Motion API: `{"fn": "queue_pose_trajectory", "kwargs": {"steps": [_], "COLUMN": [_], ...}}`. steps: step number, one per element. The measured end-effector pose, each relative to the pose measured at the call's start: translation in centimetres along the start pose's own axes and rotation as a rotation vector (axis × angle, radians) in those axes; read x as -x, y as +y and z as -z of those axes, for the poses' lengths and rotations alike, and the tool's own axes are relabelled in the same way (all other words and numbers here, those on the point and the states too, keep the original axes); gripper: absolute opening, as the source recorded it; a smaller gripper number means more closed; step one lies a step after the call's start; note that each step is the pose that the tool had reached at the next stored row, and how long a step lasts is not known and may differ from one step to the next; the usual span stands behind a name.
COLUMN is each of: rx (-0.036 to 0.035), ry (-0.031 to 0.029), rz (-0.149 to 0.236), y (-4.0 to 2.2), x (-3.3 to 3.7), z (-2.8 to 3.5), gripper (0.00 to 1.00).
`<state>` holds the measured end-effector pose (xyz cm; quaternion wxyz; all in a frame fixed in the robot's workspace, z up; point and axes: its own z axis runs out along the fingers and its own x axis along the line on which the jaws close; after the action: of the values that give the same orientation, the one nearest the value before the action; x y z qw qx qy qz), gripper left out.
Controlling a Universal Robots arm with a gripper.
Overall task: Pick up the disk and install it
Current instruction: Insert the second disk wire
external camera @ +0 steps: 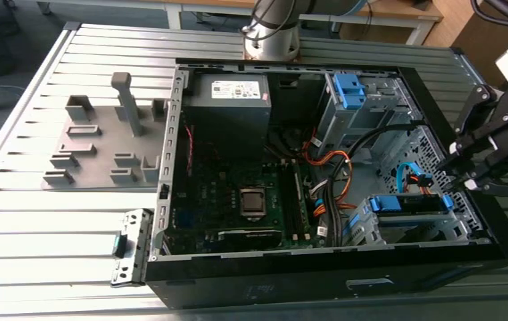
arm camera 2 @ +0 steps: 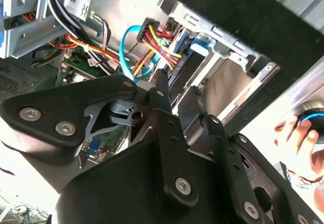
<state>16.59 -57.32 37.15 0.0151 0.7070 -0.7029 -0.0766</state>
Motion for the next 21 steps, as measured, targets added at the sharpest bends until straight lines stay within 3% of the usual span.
{"fn": "queue_pose_trajectory", "kwargs": {"steps": [9,13,19,21], "rx": [-0.005,-0.0038,-0.0037,-0.0037], "ry": [-0.0002,0.0015,0.0017,0.0016], "rz": [0.001,0.014,0.014,0.014], "y": [2.17,2.2,2.2,2.2], "x": [-0.02,-0.07,-0.08,-0.08], "z": [-0.42,-1.08,-1.13,-1.13], "gripper": [0.35,0.35,0.35,0.28]}}
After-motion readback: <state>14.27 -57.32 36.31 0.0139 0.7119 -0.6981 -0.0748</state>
